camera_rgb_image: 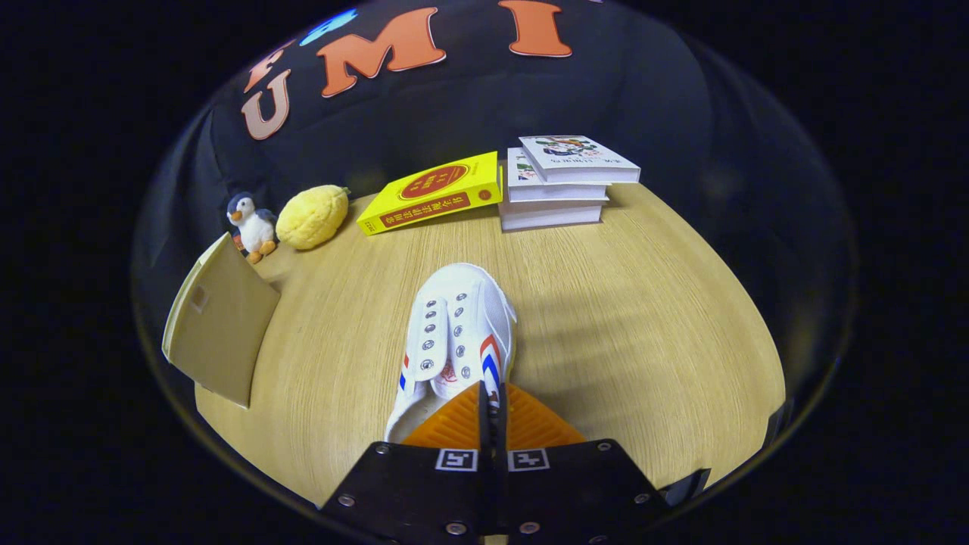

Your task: Open the storage box then place both shoes into the box .Put the left shoe in first, then the right shoe, with the right side of both shoes facing outward in a uniform manner.

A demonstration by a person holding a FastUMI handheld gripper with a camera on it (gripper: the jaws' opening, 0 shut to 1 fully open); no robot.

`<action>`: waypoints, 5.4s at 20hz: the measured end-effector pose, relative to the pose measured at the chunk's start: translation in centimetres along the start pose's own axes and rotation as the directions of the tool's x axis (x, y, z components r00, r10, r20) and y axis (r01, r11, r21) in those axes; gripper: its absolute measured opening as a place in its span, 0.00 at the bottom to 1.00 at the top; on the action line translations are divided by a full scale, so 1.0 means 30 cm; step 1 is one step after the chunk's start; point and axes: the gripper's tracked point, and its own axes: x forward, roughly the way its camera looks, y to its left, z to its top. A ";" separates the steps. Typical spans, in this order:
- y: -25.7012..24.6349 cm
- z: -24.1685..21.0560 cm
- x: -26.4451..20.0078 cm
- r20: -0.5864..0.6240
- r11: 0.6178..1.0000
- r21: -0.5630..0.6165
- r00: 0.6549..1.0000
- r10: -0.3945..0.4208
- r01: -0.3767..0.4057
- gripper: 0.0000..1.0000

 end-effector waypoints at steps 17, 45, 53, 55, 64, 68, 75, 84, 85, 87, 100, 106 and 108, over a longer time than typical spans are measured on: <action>0.786 0.188 -0.218 0.086 0.995 0.020 0.992 0.094 -0.096 0.00; 1.421 0.244 -0.223 0.205 0.992 0.046 0.973 0.102 -0.113 0.01; 1.334 0.251 -0.265 0.180 0.988 0.095 0.978 0.103 -0.121 0.40; 1.300 0.263 -0.294 0.195 0.990 0.086 0.976 0.096 -0.114 0.67; 1.227 0.170 -0.392 0.197 0.992 -0.042 0.973 0.121 -0.115 0.98; 1.238 0.136 -0.446 0.219 0.983 -0.153 0.967 0.132 -0.100 0.98; 1.370 -0.047 -0.423 0.082 0.952 -0.254 0.977 0.195 -0.169 0.70; 1.381 0.028 -0.322 0.123 0.973 -0.186 0.979 0.163 -0.139 0.46; 1.368 0.036 -0.330 0.125 0.974 -0.182 0.979 0.160 -0.136 0.49; 1.334 0.043 -0.340 0.133 0.979 -0.150 0.979 0.157 -0.137 0.62; 0.693 0.389 -0.604 0.383 0.998 0.055 0.923 -0.041 0.021 0.99; 0.438 0.463 -0.713 0.451 0.996 0.074 0.890 -0.068 0.039 0.98; 0.365 0.485 -0.741 0.470 0.996 0.081 0.880 -0.070 0.036 0.98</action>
